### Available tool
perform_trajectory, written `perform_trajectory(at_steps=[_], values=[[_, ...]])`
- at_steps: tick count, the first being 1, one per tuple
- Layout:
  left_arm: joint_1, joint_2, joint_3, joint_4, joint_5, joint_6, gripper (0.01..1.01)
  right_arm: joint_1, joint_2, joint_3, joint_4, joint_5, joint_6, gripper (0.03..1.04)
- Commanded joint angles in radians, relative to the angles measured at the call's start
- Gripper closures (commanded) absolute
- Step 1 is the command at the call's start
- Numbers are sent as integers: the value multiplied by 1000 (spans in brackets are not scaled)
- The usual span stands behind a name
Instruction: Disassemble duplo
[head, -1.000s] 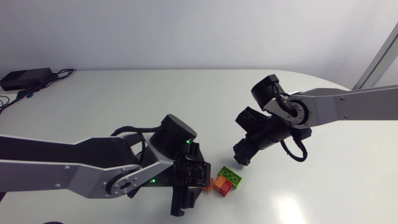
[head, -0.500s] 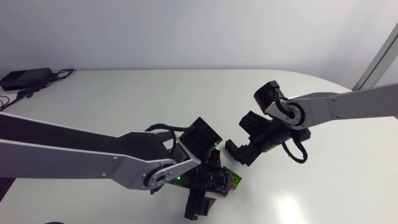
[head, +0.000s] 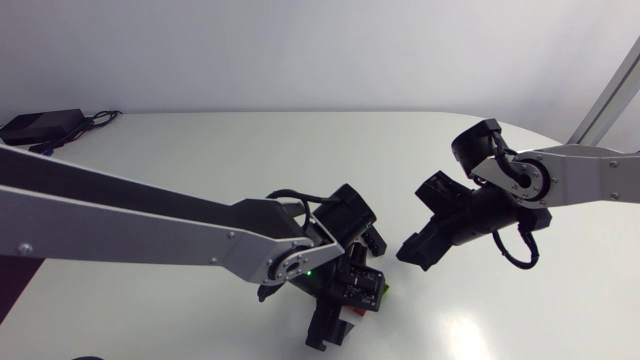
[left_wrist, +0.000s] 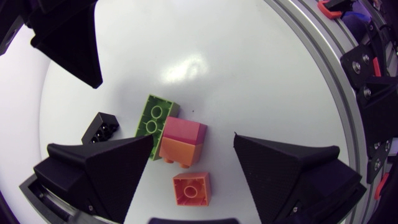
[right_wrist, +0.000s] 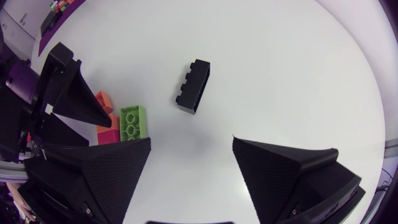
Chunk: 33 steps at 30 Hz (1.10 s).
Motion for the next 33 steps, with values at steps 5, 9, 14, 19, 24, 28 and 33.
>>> perform_trajectory(at_steps=[5,9,14,19,24,28,33], values=[[21,26,27,-44,14,42,177,-7,-7,-36,-9,-12,-25,108],[24,35,33,-46,15,48,177,-6,-13,-46,-8,-14,-26,108],[27,67,91,-101,18,40,177,-6,-30,-62,-8,-14,-32,108],[36,115,168,-202,37,43,177,-12,-44,-74,-9,-16,-38,108],[30,122,176,-219,40,37,179,-27,-44,-74,-8,-42,-43,108],[30,122,174,-241,40,35,221,-26,-41,-69,-8,-45,-43,108],[35,107,174,-285,44,35,225,-24,-41,-69,-8,-45,-42,108]])
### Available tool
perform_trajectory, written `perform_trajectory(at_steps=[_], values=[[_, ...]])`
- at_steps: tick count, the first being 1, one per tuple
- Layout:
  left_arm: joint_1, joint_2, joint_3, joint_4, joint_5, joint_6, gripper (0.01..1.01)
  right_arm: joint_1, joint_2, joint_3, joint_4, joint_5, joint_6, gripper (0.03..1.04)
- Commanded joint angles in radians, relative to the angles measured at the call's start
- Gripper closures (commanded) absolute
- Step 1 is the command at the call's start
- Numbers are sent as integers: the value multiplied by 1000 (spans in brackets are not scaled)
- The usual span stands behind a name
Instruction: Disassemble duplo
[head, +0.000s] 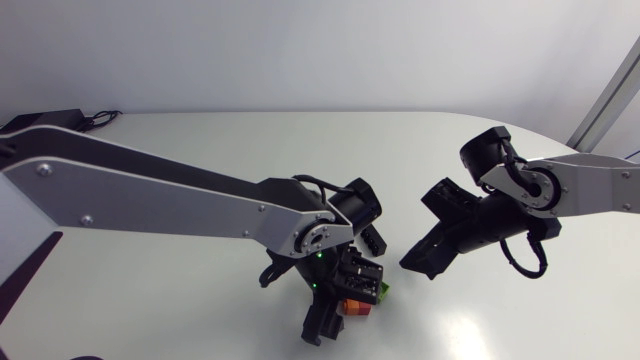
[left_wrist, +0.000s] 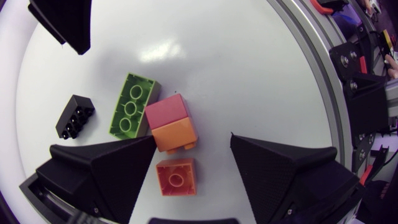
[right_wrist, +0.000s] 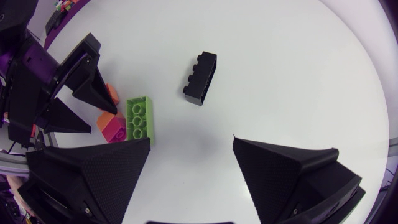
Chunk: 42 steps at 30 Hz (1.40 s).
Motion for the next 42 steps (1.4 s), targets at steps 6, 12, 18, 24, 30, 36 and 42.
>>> perform_trajectory(at_steps=[6,12,18,24,30,36,42], values=[[-1,51,87,-44,29,-50,251,-4,-8,-26,-5,-4,-19,108],[-9,98,176,-149,29,-124,284,-15,-28,-37,-7,-4,-26,108],[-24,102,171,-177,29,-178,343,-18,-31,-37,-10,-13,-29,108],[-27,121,185,-179,29,-244,456,-10,-40,-35,-14,-18,-26,108],[-28,137,183,-174,20,-277,662,-10,-62,-40,-22,-18,-28,108],[-27,139,180,-149,17,-299,831,-9,-78,-43,-34,-23,-28,108],[-12,-14,113,-111,17,-294,831,-19,-197,-38,-103,-132,-57,107]])
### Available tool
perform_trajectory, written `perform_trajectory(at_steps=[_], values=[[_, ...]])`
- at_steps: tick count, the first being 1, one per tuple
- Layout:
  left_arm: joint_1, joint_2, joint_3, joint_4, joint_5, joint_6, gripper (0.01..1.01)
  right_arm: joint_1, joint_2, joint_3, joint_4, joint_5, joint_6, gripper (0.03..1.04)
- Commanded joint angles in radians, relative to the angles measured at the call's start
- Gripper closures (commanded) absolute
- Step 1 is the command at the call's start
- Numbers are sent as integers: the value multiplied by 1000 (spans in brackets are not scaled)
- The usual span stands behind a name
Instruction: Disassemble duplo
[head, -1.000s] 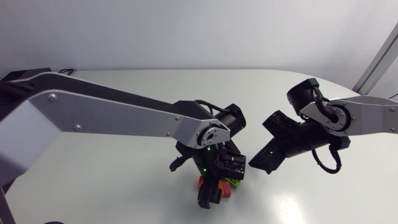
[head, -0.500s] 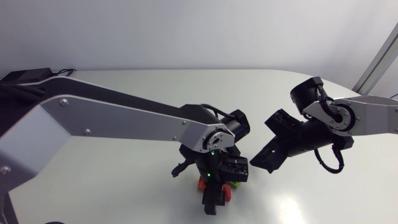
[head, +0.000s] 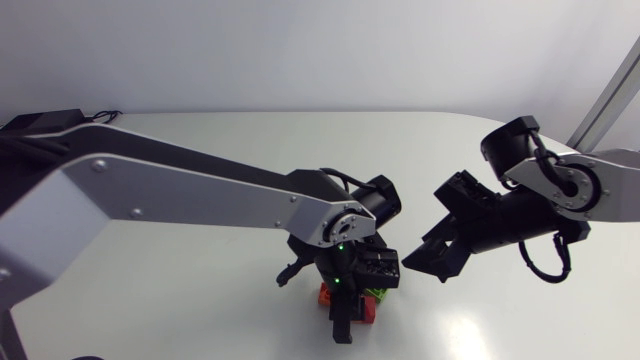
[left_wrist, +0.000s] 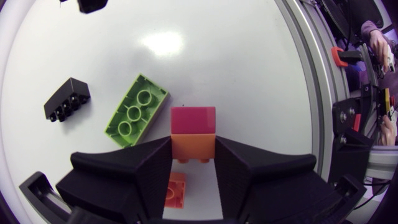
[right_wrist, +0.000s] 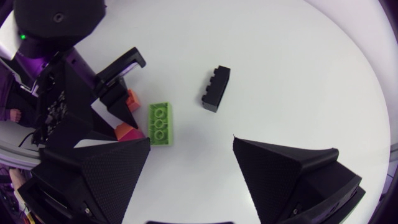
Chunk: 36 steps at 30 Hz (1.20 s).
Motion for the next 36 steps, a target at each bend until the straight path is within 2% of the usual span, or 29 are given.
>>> perform_trajectory(at_steps=[1,7,12,18,31,36], values=[[23,-114,-36,-3,21,-4,830,-7,-83,-28,-37,-41,-38,107],[98,-295,-126,-6,204,71,820,-2,-226,-73,-104,-222,-112,107],[115,-339,-165,-7,320,91,820,90,-296,-117,-107,-283,-120,107],[115,-332,-143,-27,379,89,820,173,-338,-123,-90,-299,-89,107],[133,-298,-54,-112,465,91,820,242,-341,-162,-20,-243,-49,118],[129,-290,-53,-113,466,86,820,263,-345,-160,-4,-220,-32,202]])
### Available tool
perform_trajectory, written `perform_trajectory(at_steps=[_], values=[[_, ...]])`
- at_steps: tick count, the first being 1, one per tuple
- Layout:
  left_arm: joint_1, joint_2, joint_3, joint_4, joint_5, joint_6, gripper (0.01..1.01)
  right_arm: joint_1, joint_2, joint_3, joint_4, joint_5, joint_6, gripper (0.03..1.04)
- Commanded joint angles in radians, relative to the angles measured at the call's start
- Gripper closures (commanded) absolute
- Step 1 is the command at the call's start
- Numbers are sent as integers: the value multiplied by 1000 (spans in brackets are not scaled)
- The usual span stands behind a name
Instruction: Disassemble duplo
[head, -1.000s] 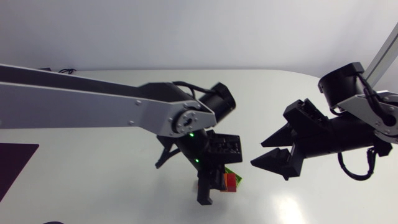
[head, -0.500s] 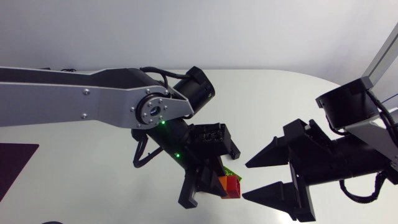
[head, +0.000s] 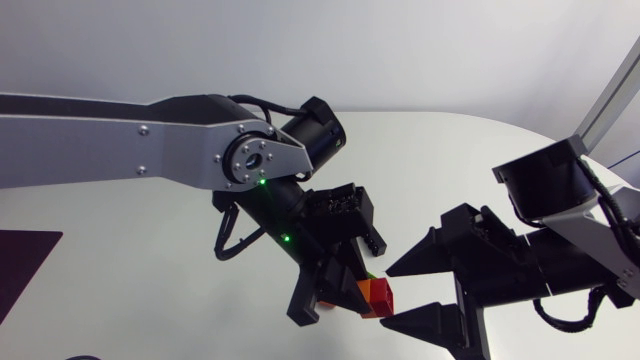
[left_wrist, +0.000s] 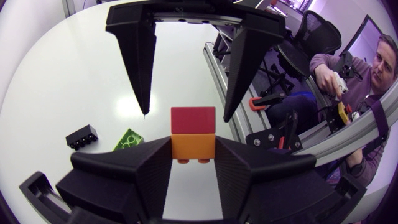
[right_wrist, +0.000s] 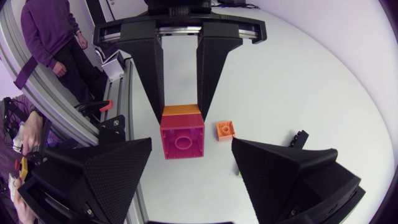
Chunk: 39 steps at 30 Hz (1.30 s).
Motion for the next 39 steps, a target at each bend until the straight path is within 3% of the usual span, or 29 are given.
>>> perform_trajectory(at_steps=[1,5,8,11,19,32,36,39], values=[[0,24,30,-16,13,9,820,14,-8,-17,7,10,20,223],[-3,24,33,-16,14,5,820,29,-11,-21,7,16,25,336],[-8,22,38,-17,14,2,820,37,-13,-32,9,17,25,570],[-14,21,45,-23,14,-4,820,47,-23,-44,20,17,31,733],[-28,7,61,-32,14,-9,820,46,-28,-35,-23,-44,31,770],[-45,-73,-36,-43,-21,48,813,-115,3,48,-210,-246,-99,782],[-14,-90,-59,-40,-63,45,808,-135,1,52,-207,-237,-99,782],[64,-90,-85,23,-122,0,805,-143,-33,45,-195,-177,-88,782]])
